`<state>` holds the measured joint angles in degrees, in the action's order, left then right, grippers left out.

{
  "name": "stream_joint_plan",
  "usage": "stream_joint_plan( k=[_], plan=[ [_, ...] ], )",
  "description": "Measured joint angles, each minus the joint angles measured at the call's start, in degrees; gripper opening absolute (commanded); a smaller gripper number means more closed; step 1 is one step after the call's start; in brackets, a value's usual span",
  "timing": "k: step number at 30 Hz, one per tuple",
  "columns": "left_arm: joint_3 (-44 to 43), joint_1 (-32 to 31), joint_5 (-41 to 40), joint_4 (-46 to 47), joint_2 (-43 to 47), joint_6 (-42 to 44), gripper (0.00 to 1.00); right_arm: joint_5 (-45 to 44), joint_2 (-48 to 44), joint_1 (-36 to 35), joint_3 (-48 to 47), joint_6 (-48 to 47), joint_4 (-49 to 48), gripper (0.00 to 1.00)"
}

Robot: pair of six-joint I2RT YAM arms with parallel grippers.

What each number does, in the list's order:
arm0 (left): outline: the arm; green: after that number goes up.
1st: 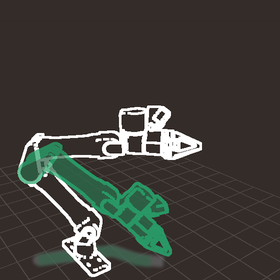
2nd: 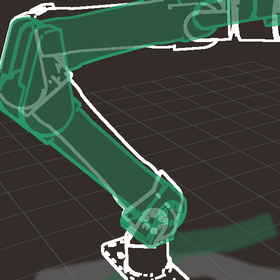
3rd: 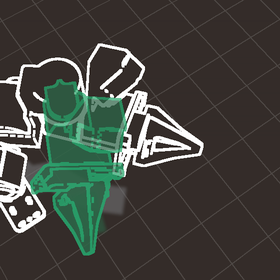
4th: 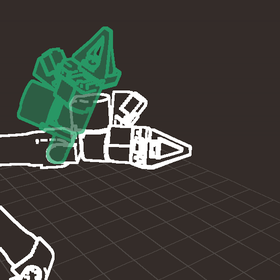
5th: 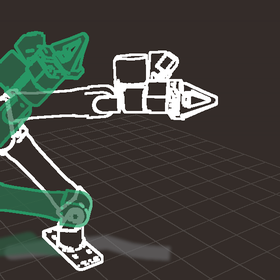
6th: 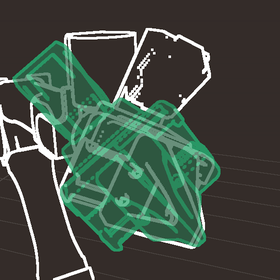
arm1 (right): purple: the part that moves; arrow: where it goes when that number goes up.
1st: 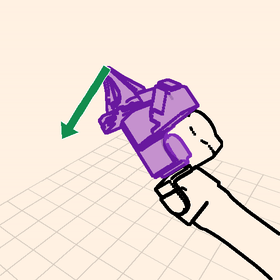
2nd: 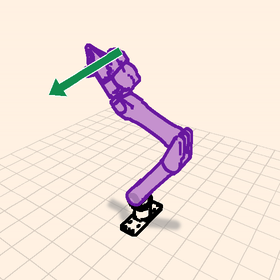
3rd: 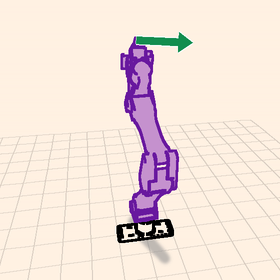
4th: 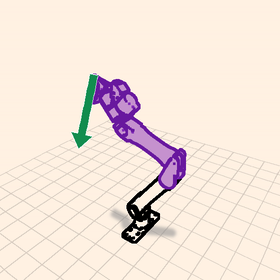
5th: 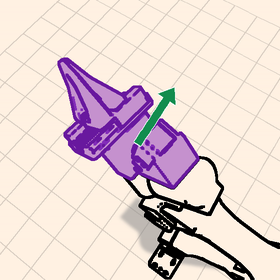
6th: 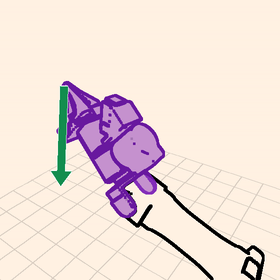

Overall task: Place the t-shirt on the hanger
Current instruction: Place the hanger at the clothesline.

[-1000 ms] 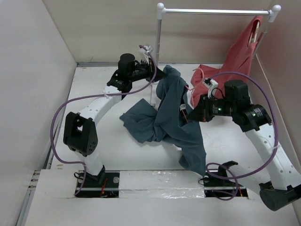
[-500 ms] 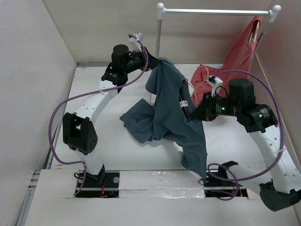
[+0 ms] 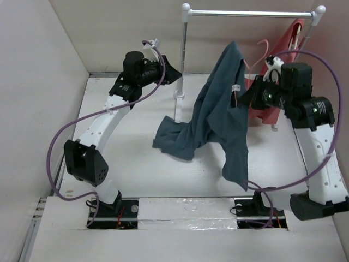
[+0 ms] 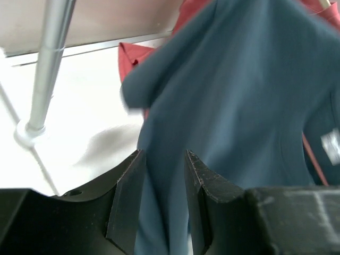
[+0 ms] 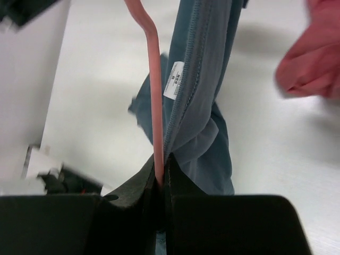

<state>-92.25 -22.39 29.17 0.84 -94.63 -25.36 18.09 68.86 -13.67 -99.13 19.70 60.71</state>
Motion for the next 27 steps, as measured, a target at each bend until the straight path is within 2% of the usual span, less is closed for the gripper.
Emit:
stream_joint_plan(
  k=[6, 13, 20, 27],
  plan=[
    [3.1, -1.0, -4.1, -7.8, 10.8, 2.6, 0.31, -6.3, 11.0, 5.6, -13.0, 0.0, 0.5, 0.0],
    [11.4, -5.6, -6.6, -11.9, 23.1, 3.9, 0.31, -9.0, 22.1, 9.7, -22.3, 0.9, -0.7, 0.0],
    [15.8, -7.3, -8.0, -17.4, 28.3, 5.5, 0.32, -9.7, 31.2, 13.5, -30.5, 2.4, -1.5, 0.0],
    [16.9, -7.2, -8.7, -19.4, 32.4, 7.1, 0.31, -8.0, 35.3, 18.3, -33.7, 4.7, -4.6, 0.0]
  ],
)
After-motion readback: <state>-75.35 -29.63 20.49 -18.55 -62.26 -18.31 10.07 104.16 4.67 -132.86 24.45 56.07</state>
